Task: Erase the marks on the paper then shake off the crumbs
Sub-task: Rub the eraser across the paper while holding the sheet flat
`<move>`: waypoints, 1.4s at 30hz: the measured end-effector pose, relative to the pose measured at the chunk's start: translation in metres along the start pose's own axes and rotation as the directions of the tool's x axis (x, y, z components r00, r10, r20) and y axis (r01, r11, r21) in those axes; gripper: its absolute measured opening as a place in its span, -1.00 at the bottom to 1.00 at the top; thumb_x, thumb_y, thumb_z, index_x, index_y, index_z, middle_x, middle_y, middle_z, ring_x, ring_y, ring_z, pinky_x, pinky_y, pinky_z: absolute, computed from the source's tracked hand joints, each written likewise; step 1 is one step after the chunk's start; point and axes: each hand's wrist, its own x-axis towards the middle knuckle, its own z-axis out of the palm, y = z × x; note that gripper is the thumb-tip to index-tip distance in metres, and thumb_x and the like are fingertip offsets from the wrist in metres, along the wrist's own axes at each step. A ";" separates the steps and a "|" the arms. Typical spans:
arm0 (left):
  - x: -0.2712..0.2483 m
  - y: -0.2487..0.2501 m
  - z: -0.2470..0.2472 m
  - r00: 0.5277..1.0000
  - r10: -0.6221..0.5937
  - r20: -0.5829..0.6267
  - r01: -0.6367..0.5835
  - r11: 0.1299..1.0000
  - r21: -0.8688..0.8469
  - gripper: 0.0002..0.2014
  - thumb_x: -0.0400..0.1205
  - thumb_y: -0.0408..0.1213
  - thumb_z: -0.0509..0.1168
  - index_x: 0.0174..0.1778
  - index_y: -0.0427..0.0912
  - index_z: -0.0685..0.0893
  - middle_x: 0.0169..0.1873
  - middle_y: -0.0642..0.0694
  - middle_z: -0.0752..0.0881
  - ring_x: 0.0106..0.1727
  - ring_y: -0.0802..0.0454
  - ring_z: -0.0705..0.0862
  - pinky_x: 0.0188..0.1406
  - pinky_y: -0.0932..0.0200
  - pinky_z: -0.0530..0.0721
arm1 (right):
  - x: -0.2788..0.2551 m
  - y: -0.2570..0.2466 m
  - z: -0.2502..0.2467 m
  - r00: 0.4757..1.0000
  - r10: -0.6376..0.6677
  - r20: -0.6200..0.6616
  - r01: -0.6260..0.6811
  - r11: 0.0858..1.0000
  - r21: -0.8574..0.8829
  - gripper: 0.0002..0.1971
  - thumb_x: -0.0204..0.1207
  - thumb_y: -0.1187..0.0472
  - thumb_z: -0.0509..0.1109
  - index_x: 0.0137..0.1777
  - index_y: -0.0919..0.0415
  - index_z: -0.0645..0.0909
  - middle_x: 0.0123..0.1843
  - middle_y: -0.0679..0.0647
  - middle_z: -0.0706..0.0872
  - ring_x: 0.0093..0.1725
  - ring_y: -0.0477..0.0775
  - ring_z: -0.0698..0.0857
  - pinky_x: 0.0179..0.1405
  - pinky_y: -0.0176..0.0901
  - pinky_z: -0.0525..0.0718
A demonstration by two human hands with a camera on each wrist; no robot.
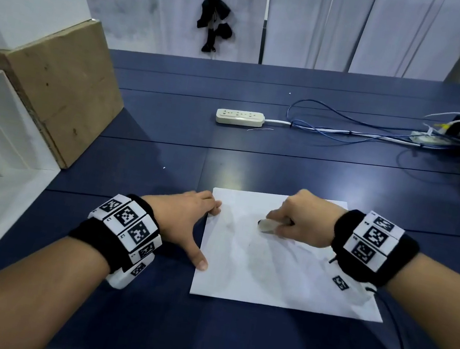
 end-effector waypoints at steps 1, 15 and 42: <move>0.000 0.000 0.000 1.000 0.001 0.001 -0.001 1.000 0.001 0.12 0.15 0.29 0.66 0.57 -0.04 0.32 0.23 0.35 0.26 0.47 0.17 0.34 0.54 0.12 0.38 | -0.004 -0.003 0.001 1.000 -0.003 0.025 0.004 1.000 -0.015 -0.42 0.37 -0.29 0.01 -0.23 0.24 0.58 -0.45 0.12 0.50 -0.33 0.20 0.45 -0.33 -0.04 0.50; 0.001 -0.002 0.001 1.000 -0.004 -0.005 0.004 1.000 0.002 0.13 0.15 0.30 0.65 0.57 -0.05 0.32 0.22 0.35 0.25 0.46 0.17 0.34 0.53 0.14 0.38 | -0.010 -0.006 0.007 0.997 -0.018 0.078 0.014 0.999 0.041 -0.68 0.55 -0.09 0.25 -0.13 0.16 0.66 -0.40 0.11 0.60 -0.37 0.14 0.52 -0.28 -0.04 0.61; 0.000 0.000 0.000 1.000 -0.018 0.007 0.018 1.000 0.006 0.13 0.17 0.27 0.66 0.59 -0.05 0.31 0.27 0.33 0.28 0.50 0.15 0.33 0.56 0.12 0.36 | -0.021 -0.011 0.006 0.987 -0.093 0.131 0.086 0.995 0.060 -0.56 0.49 -0.19 0.17 0.00 0.13 0.69 -0.31 0.11 0.64 -0.27 0.14 0.55 -0.16 -0.03 0.61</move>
